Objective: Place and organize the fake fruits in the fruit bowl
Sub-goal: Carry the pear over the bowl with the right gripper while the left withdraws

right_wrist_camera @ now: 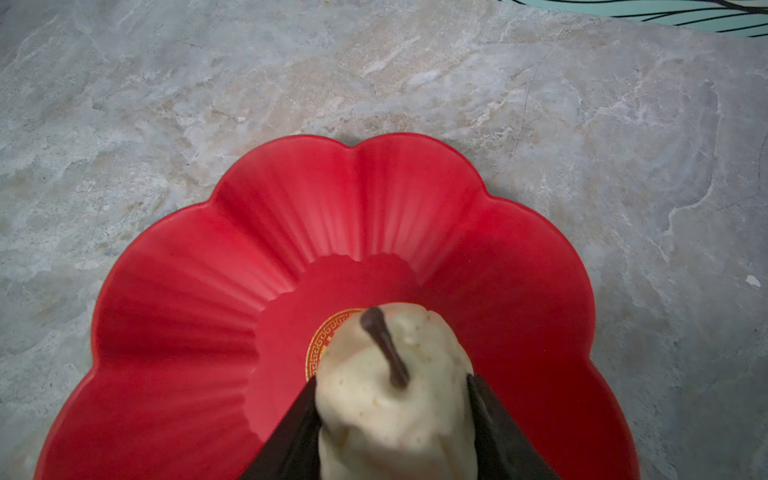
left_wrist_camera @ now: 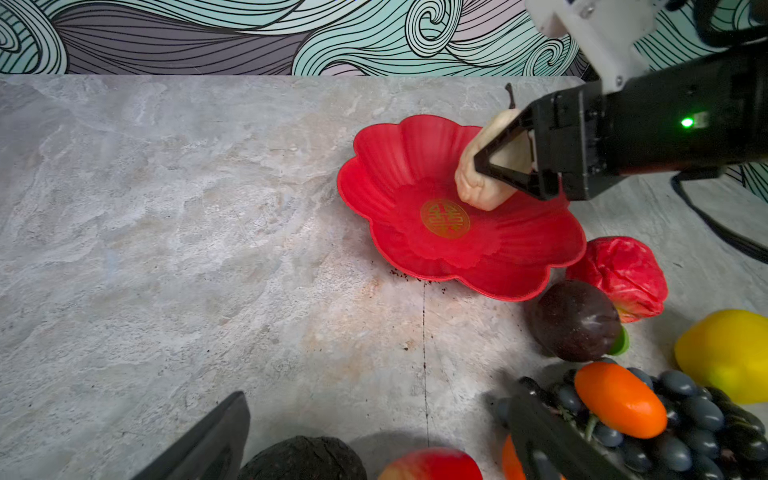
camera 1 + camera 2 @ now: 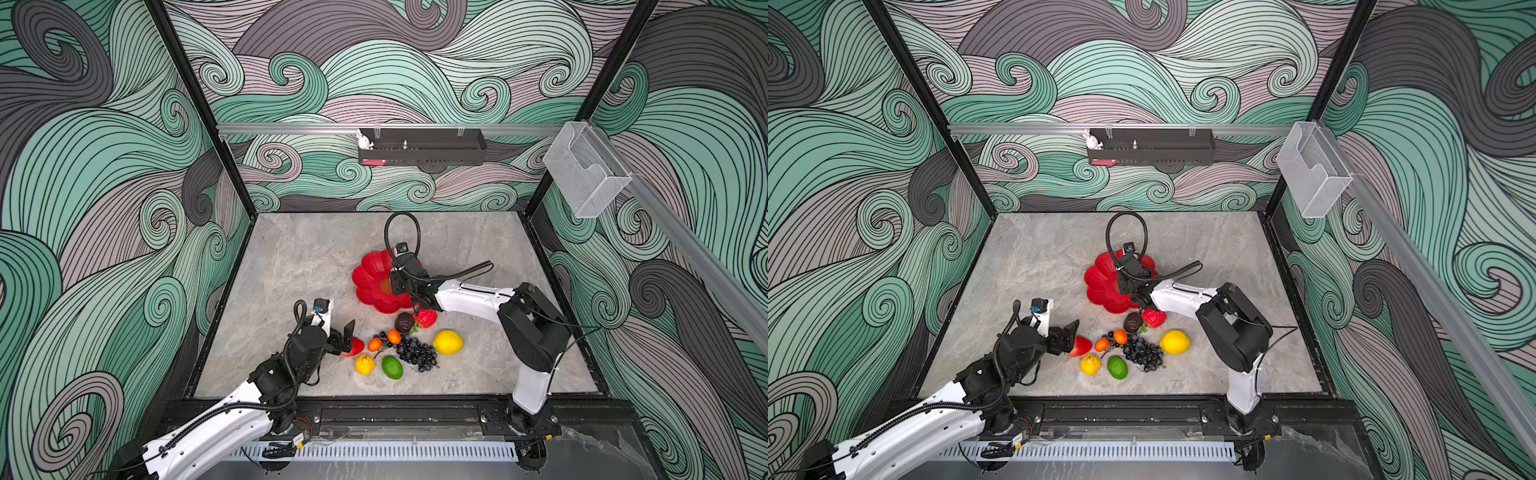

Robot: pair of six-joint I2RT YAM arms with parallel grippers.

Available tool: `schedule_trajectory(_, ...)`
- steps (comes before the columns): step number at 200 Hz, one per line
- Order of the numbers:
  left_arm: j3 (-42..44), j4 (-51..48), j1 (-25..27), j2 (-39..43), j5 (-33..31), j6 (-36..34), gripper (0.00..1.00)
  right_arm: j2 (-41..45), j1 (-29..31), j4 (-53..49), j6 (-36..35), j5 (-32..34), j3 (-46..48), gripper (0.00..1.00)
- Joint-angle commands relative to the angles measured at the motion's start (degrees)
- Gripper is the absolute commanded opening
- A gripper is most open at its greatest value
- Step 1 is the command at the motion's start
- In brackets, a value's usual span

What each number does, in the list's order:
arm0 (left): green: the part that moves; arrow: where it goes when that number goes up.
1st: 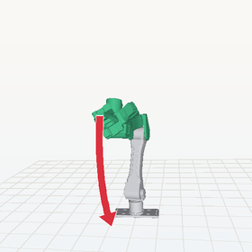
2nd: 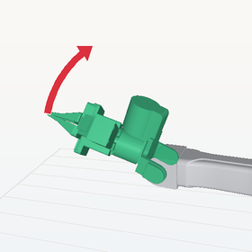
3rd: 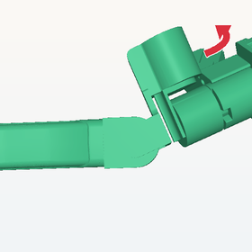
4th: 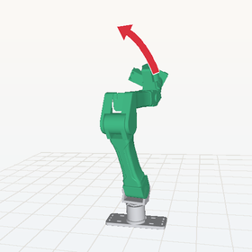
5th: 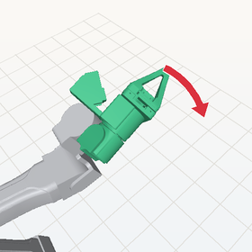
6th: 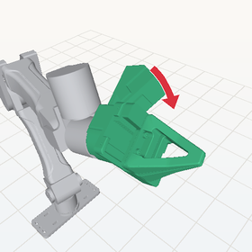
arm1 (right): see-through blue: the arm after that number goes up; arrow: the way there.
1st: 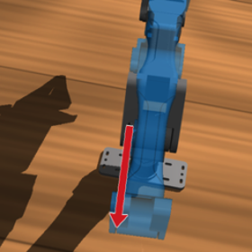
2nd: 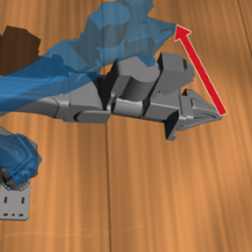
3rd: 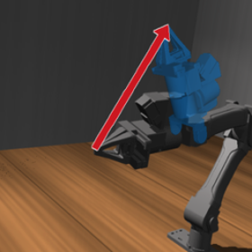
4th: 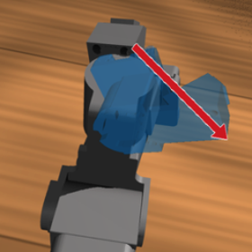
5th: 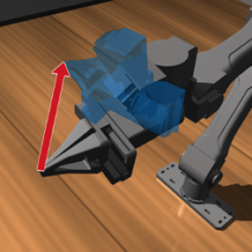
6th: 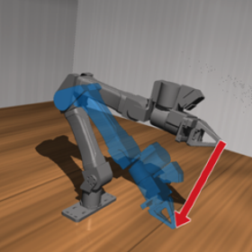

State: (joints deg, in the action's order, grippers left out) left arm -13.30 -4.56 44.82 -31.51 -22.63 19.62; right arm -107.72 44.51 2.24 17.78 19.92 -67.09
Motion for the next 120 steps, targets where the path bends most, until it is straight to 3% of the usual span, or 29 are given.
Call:
schedule_trajectory(1, -0.3, 2.5, -0.4, 0.9, 1.7, -1.4, 0.99, -1.7, 1.3, 3.1, -1.7, 2.7, -2.3, 0.45)
schedule_trajectory(120, 0.0, 1.8, -0.4, 2.9, 1.7, -1.9, 0.99, -6.6, 4.1, 3.6, -3.6, 7.7, -2.7, 0.53)
